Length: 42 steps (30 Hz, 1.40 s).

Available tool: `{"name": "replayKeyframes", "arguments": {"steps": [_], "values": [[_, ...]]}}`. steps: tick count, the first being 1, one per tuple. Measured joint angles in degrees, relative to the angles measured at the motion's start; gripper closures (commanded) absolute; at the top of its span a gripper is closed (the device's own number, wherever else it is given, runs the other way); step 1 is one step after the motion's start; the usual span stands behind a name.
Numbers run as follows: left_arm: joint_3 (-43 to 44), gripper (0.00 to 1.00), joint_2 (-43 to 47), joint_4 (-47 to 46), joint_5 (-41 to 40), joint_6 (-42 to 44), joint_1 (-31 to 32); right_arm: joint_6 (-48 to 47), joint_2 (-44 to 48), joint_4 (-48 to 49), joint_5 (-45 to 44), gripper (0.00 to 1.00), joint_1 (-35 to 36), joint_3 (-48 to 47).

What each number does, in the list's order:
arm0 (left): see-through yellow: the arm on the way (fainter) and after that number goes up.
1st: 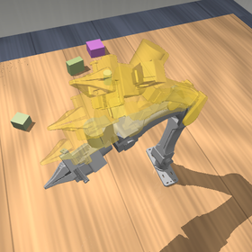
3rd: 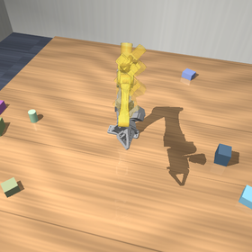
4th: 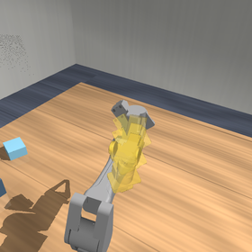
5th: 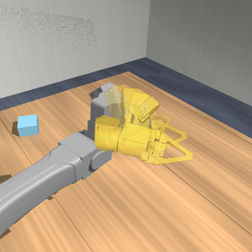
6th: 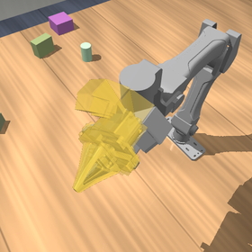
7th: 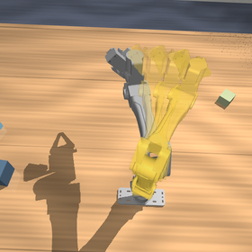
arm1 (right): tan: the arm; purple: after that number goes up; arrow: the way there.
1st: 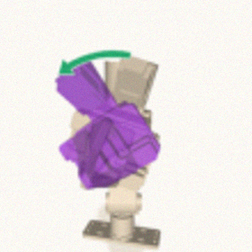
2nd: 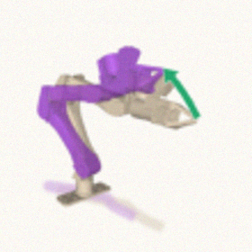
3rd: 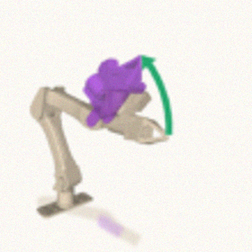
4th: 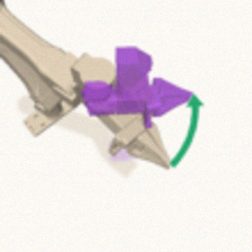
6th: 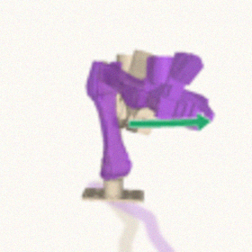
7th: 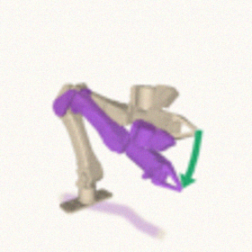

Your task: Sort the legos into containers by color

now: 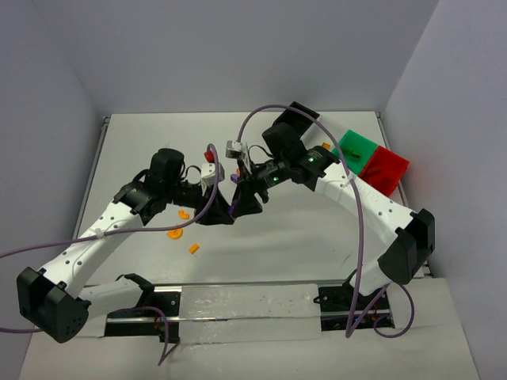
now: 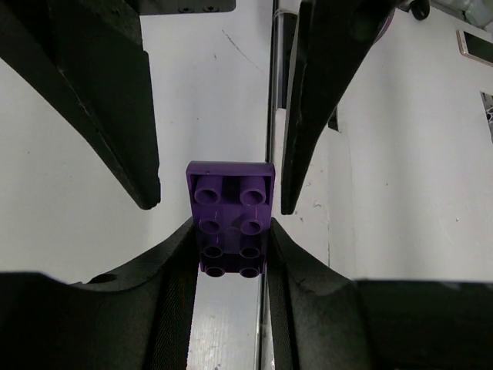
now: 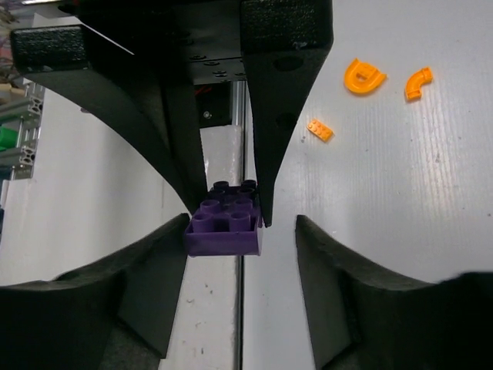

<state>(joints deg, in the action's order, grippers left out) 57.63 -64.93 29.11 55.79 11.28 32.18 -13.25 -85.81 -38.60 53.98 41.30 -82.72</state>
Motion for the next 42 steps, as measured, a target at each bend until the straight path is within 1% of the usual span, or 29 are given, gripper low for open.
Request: {"name": "replayKeyframes", "arguments": {"steps": [1, 3, 4, 5, 7, 9, 11, 12, 15, 19, 23, 26, 29, 33, 35, 39, 42], "values": [[0.00, 1.00, 0.00, -0.12, -0.13, -0.21, -0.01, 0.04, -0.16, 0.00, -0.18, 0.57, 0.08, -0.01], [-0.02, 0.98, -0.04, -0.36, -1.14, -0.65, -0.17, 0.32, -0.40, -0.14, -0.14, 0.69, 0.21, -0.04], [-0.07, 0.98, -0.15, -0.25, -1.31, -1.09, -0.31, 0.02, -0.44, 0.08, -0.46, 0.77, 0.34, -0.09], [-0.07, 0.88, -0.23, -0.19, -1.25, -1.60, -0.41, -0.42, -0.47, 0.10, -0.83, 0.98, 0.43, -0.21], [-0.07, 0.78, -0.23, -0.24, -1.45, -1.97, -0.42, -0.73, -0.47, 0.06, -1.05, 1.00, 0.45, -0.26], [-0.07, 0.51, -0.23, -0.29, -2.10, -2.13, -0.42, -0.96, -0.53, -0.04, -1.63, 1.00, 0.45, -0.46], [-0.07, 0.14, -0.22, -0.38, -3.04, -2.20, -0.63, -1.17, -0.58, -0.21, -2.41, 1.00, 0.25, -0.64], [-0.07, 0.01, -0.21, -0.35, -3.77, -2.58, -0.91, -1.24, -0.61, -0.53, -3.02, 1.00, -0.14, -0.74], [-0.17, 0.01, -0.03, -0.11, -6.70, -3.83, -3.29, -2.31, -1.07, -2.57, -4.11, 1.00, -3.39, -1.81], [-0.17, 0.01, 0.44, 0.10, -10.35, -5.87, -9.37, -4.41, -2.87, -3.68, -8.11, 1.00, -11.35, -4.35], [0.08, 0.01, 0.12, 0.67, -13.41, -8.36, -15.65, -4.56, -7.34, -2.95, -16.89, 1.00, -18.86, -8.26], [0.35, 0.01, -0.19, 0.28, -16.06, -11.18, -17.44, -3.46, -12.24, 0.32, -26.39, 1.00, -22.53, -11.74], [0.35, 0.01, -0.17, -0.93, -18.41, -13.81, -17.62, -1.93, -17.26, 2.26, -35.70, 1.00, -24.01, -15.88], [1.46, 0.01, -0.71, -1.97, -21.51, -15.58, -17.62, 0.08, -27.66, 4.91, -46.37, 1.00, -24.51, -26.90], [2.72, 0.01, -1.46, -2.10, -23.01, -15.62, -17.62, 0.55, -31.86, 6.45, -49.97, 1.00, -24.67, -30.78], [3.06, 0.01, -1.49, -2.75, -24.86, -15.66, -17.64, 0.61, -37.22, 8.46, -56.67, 1.00, -24.85, -33.70], [3.04, 0.01, -1.18, -2.88, -25.52, -15.69, -17.64, 0.57, -41.47, 9.33, -59.74, 0.99, -25.15, -36.42]]}}
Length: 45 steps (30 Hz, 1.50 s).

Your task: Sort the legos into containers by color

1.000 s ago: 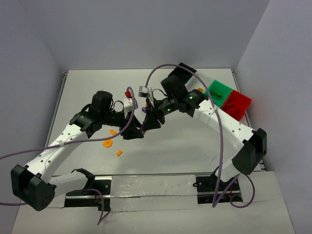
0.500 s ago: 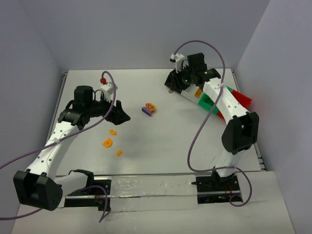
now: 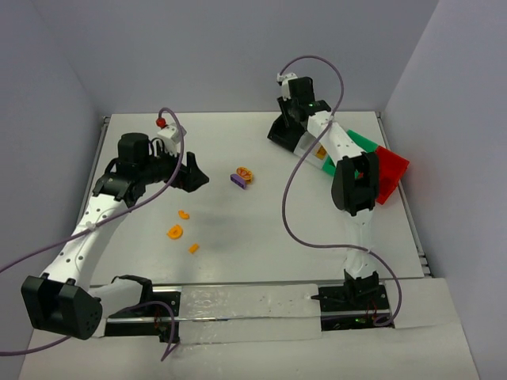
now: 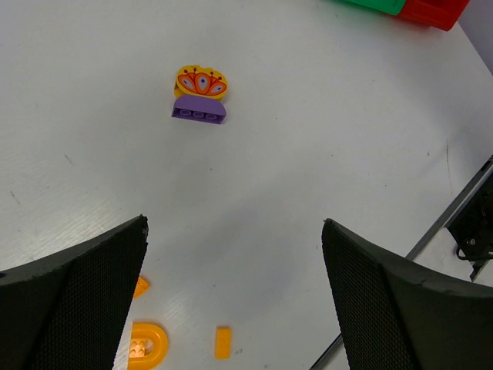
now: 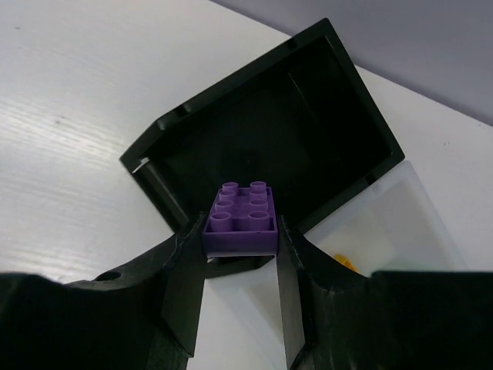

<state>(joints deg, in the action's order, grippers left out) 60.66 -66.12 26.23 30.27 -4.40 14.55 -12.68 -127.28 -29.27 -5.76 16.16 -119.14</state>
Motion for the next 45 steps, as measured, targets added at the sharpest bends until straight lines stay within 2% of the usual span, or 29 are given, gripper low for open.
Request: {"name": "replayKeyframes", "arguments": {"steps": [1, 4, 5, 6, 7, 8, 9, 12, 16, 20, 23, 29, 35, 40, 45], "values": [[0.00, 0.01, 0.12, -0.01, -0.10, 0.00, 0.00, -0.01, -1.06, 0.47, -0.61, 0.98, -0.16, -0.39], [-0.05, 0.01, 0.39, -0.16, -0.36, 0.05, 0.00, -0.18, -3.39, 1.62, -1.70, 0.83, -0.87, -0.57], [-0.14, 0.01, 0.41, -0.30, -0.51, 0.07, 0.00, -0.30, -3.96, 2.13, -1.84, 0.75, -1.14, -0.56], [-0.24, 0.01, 0.43, -0.43, -0.71, 0.09, 0.00, -0.42, -4.48, 2.62, -1.94, 0.56, -1.42, -0.56], [-0.37, 0.01, 0.43, -0.61, -0.93, 0.09, 0.00, -0.51, -5.01, 2.75, -1.96, 0.55, -1.66, -0.65], [-0.70, 0.01, 0.40, -1.04, -1.67, 0.07, 0.00, -0.62, -5.40, 2.73, -1.98, 0.35, -1.85, -0.89], [-1.01, 0.01, 0.37, -1.38, -2.17, 0.07, 0.00, -0.65, -5.76, 2.81, -1.98, 0.26, -1.94, -1.11], [-2.32, 0.01, -0.32, -3.39, -4.01, 0.18, 0.31, -0.56, -6.16, 3.10, -1.70, 0.11, -2.27, -1.30], [-3.81, 0.01, -2.81, -6.20, -9.48, 1.66, 4.30, 0.27, -6.05, 3.11, 0.04, 0.06, -2.28, -1.28], [-3.48, 0.01, -8.88, -9.20, -14.59, 3.35, 9.27, 2.29, -1.69, 3.92, 3.28, 0.03, -2.03, 5.57], [-1.48, 0.01, -16.06, -10.30, -18.34, 4.53, 11.55, 4.21, 4.27, 3.26, 6.22, 0.03, -1.85, 11.84], [8.09, 0.01, -30.73, -11.57, -24.08, 5.79, 14.88, 6.17, 20.88, 2.69, 10.52, 0.02, -1.79, 20.46], [16.94, 0.01, -41.27, -12.74, -25.49, 6.60, 16.93, 7.14, 33.73, 3.20, 12.89, 0.01, -2.22, 26.82], [20.48, 0.01, -48.11, -12.69, -24.11, 6.73, 17.31, 7.74, 35.84, 2.39, 14.30, 0.00, -3.06, 29.16], [20.87, 0.01, -51.18, -12.03, -23.43, 6.93, 17.35, 8.00, 35.89, 0.86, 15.09, 0.00, -3.37, 30.02]]}}
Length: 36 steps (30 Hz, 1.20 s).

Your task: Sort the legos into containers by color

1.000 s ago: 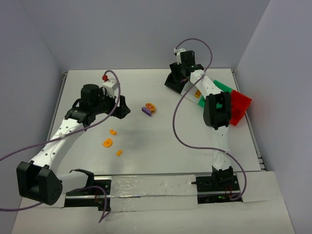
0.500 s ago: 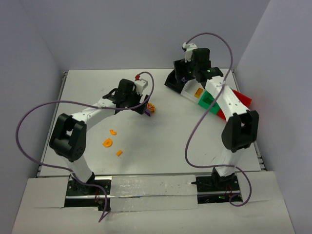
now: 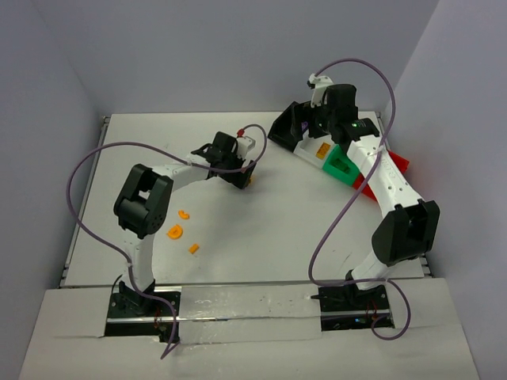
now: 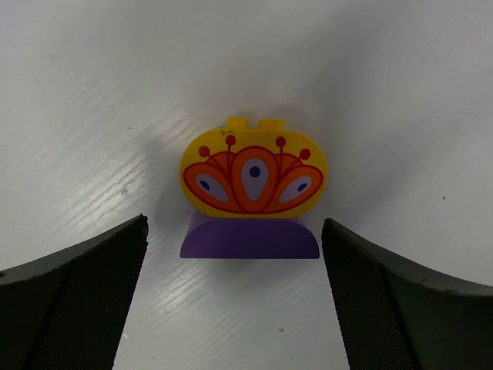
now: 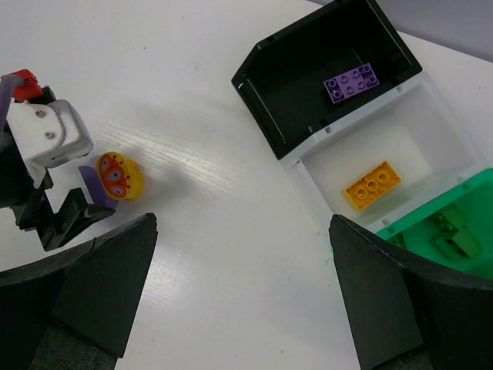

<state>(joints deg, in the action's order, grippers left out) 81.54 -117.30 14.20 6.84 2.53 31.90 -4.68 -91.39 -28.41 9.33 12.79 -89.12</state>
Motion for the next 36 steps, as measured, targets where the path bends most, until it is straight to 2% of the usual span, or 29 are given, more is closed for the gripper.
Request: {"name": "replayKeyframes", "arguments": {"steps": [6, 19, 22, 29, 36], "values": [[0.00, 0.03, -0.79, 0.43, 1.16, 0.02, 0.00, 0.35, 0.00, -0.32, 0.85, 0.00, -0.22, 0.00], [0.26, 0.27, -1.68, 0.24, 3.65, 0.08, 0.04, 0.34, 0.00, -0.37, 1.33, 0.00, -0.37, 0.00], [0.26, 0.33, -1.68, 0.25, 3.84, 0.12, 0.04, 0.37, 0.00, -0.37, 1.71, 0.00, -0.37, 0.00], [-0.37, 0.60, -1.17, 0.16, 3.92, 0.30, 0.04, 1.28, 0.00, -0.42, 4.01, 0.00, -0.37, 0.67], [-9.20, 0.62, 8.98, -0.06, 5.11, 1.82, 0.04, 5.92, -0.86, -0.90, 14.27, 0.00, -0.45, 3.34]]}}
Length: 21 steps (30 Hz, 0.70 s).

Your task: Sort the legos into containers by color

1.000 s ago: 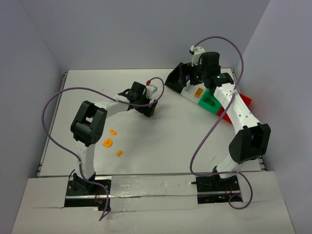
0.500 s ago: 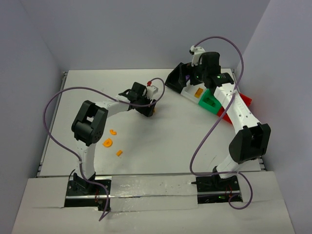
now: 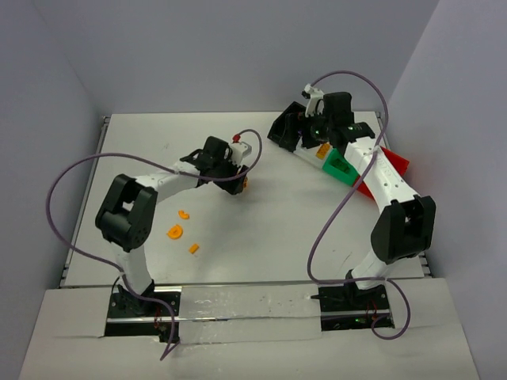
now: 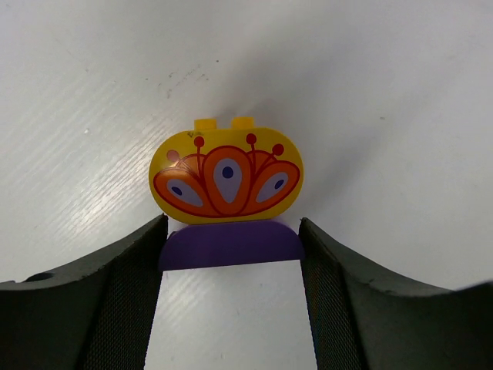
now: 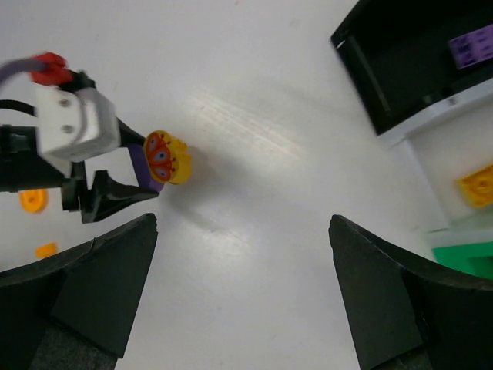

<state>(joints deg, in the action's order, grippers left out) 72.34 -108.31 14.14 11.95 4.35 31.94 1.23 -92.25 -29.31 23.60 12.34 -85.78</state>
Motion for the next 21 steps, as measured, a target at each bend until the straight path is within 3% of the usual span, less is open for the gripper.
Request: {"name": "replayKeyframes", "arguments": {"steps": [9, 21], "values": [[-9.07, 0.65, 21.80, -4.71, 3.28, 1.26, 1.01, 13.46, -4.54, 5.92, 23.87, 0.00, 0.77, 11.20], [-13.94, 0.70, 26.55, -5.26, 3.91, 1.23, 5.34, 19.92, -5.65, 13.03, 36.59, 0.00, 6.67, 11.05]]}}
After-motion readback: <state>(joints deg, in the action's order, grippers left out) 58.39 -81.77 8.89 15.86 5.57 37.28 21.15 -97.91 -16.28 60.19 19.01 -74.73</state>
